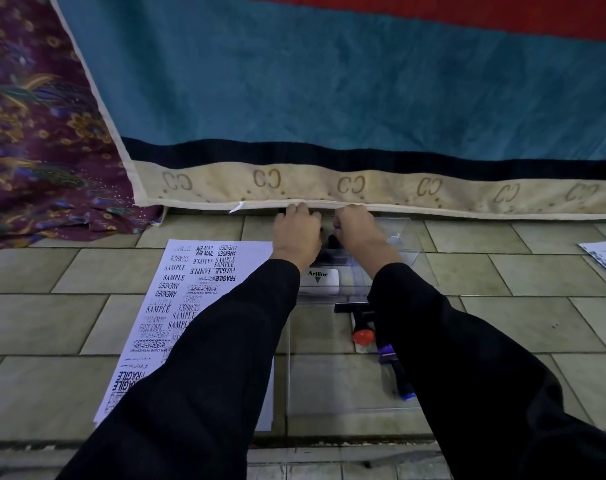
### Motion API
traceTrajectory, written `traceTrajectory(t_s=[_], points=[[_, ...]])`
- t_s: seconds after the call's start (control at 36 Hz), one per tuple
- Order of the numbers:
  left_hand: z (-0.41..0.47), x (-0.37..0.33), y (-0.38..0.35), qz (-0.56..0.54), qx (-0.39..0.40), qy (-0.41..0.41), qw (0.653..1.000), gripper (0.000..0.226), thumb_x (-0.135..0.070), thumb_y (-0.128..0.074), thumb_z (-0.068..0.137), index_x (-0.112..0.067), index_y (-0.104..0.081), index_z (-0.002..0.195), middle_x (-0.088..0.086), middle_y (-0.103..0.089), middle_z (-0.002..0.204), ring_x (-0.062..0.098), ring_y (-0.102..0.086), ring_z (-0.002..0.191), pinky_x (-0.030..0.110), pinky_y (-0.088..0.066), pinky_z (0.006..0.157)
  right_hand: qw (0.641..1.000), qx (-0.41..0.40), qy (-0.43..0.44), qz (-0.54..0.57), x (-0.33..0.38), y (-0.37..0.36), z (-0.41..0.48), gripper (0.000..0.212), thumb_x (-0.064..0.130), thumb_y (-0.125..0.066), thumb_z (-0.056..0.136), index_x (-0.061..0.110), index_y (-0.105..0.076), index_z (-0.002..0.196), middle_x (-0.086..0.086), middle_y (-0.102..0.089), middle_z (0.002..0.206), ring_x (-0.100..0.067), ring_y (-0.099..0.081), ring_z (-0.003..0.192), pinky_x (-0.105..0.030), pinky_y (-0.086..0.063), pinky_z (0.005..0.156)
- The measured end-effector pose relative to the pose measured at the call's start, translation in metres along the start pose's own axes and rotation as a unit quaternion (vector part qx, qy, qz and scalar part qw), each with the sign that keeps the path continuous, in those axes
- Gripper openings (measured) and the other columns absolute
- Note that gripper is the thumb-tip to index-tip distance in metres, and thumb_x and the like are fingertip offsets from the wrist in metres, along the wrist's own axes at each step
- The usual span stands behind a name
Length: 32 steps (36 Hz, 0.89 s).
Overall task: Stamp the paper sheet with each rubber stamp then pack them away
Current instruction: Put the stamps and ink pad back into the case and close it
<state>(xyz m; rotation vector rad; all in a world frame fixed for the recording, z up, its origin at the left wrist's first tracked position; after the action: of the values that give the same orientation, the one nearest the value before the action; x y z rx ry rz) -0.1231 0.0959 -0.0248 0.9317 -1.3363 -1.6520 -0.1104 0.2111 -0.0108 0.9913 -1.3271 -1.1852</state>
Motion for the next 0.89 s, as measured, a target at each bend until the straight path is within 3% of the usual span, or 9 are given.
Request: traceTrajectory(t_s=[0.14,0.47,0.61,0.75,0.89], points=[[0.000,0.002,-0.006,0.066,0.031,0.014,0.997,0.028,-0.029,-0.052,0.096,-0.015,-0.067,0.115,0.010,-0.047,0.131,0.028,-0.038,0.124,0.039,-0.034,0.097,1.000,-0.012,-0.016,-0.020,-0.003,-0.006,-0.003,0.018,0.002,-0.057,0.088,0.006,-0.063,0.104,-0.017,-0.060,0.107,-0.032,-0.060,0.095,-0.033,-0.048,0.074],[-0.003,-0.004,-0.005,0.064,0.105,0.021,0.992,0.024,-0.018,-0.048,0.093,-0.015,-0.064,0.111,0.009,-0.048,0.127,0.028,-0.037,0.121,0.043,-0.028,0.103,0.999,-0.024,-0.007,-0.034,-0.007,-0.014,-0.012,0.023,0.001,-0.057,0.089,0.007,-0.062,0.110,-0.018,-0.054,0.113,-0.031,-0.054,0.105,-0.033,-0.041,0.074],[-0.007,-0.001,-0.003,0.009,0.059,0.017,0.998,0.030,-0.027,-0.045,0.098,-0.011,-0.067,0.109,0.010,-0.050,0.126,0.029,-0.039,0.119,0.042,-0.030,0.099,0.999,-0.029,0.001,-0.015,-0.010,-0.013,-0.015,0.022,-0.003,-0.053,0.089,0.005,-0.063,0.107,-0.017,-0.059,0.109,-0.029,-0.048,0.113,-0.033,-0.043,0.077],[-0.022,0.002,0.007,-0.117,-0.015,-0.034,0.992,0.034,-0.030,-0.047,0.097,-0.016,-0.061,0.125,0.006,-0.054,0.125,0.026,-0.042,0.120,0.040,-0.036,0.096,0.992,-0.059,0.001,0.108,-0.022,0.003,-0.028,0.023,0.005,-0.052,0.092,0.007,-0.065,0.111,-0.014,-0.064,0.112,-0.025,-0.060,0.095,-0.033,-0.051,0.081],[-0.062,-0.001,0.012,-0.229,-0.020,-0.138,0.963,0.035,-0.031,-0.055,0.095,-0.019,-0.059,0.127,0.002,-0.056,0.121,0.021,-0.045,0.119,0.036,-0.042,0.095,0.980,-0.087,0.003,0.181,-0.045,0.014,-0.072,0.016,0.011,-0.060,0.088,0.011,-0.068,0.102,-0.003,-0.069,0.100,-0.010,-0.052,0.080,-0.021,-0.040,0.072]])
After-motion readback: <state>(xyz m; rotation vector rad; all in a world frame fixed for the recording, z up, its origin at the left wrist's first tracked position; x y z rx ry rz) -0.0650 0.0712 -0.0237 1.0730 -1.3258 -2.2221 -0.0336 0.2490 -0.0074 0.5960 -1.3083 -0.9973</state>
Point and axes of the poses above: each hand's wrist, its own z-axis towards the middle knuckle, its own y-axis out of the back of the hand, x = y × z, the point moved 1 cm from there along z, towards the middle knuckle
